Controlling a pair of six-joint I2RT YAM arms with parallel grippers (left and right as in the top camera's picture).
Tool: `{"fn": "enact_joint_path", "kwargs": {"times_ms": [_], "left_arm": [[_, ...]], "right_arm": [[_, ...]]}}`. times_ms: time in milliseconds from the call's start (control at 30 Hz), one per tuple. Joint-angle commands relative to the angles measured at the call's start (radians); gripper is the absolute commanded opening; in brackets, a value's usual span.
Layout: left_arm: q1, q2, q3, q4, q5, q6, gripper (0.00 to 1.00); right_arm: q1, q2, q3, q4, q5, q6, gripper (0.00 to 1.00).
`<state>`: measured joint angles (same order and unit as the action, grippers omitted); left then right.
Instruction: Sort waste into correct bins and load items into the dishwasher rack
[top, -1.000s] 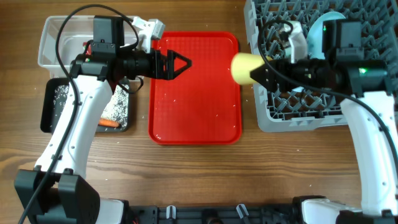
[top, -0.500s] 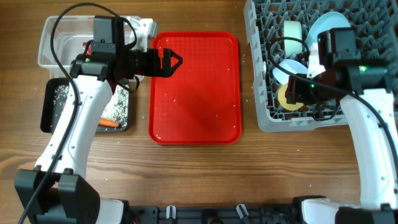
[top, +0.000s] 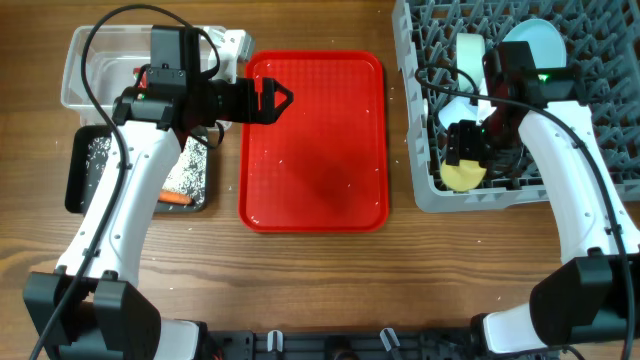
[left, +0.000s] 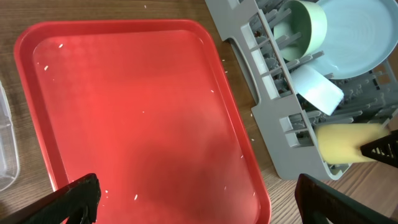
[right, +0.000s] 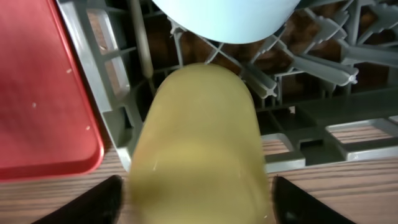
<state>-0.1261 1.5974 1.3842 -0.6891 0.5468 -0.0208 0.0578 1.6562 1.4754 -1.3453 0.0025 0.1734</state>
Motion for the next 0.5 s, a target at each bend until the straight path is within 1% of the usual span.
{"fn": "enact_joint_path", "kwargs": {"times_ms": [0,133,200,333,367,467], "left_arm": [[-0.005,-0.004,0.007,0.003,-0.003,0.005,1.00],[-0.005,-0.004,0.007,0.003,-0.003,0.005,1.00],[-0.005,-0.004,0.007,0.003,-0.003,0.005,1.00],[-0.005,-0.004,0.007,0.003,-0.003,0.005,1.00],[-0.005,-0.004,0.007,0.003,-0.003,0.005,1.00],[-0.005,-0.004,0.007,0.003,-0.003,0.005,1.00]], "right_arm": [[-0.001,0.009,-0.011,0.011,-0.006,0.013,1.00],[-0.001,0.009,0.002,0.024,-0.061,0.010,1.00],[-0.001,0.000,0.037,0.003,-0.091,0.008,1.00],[0.006,-0.063,0.183,-0.110,-0.110,0.009,1.00],[0.022,-0.105,0.236,-0.143,-0.137,0.013,0.99],[0.057,-0.215,0.266,-0.178,-0.302,0.014,1.00]]}}
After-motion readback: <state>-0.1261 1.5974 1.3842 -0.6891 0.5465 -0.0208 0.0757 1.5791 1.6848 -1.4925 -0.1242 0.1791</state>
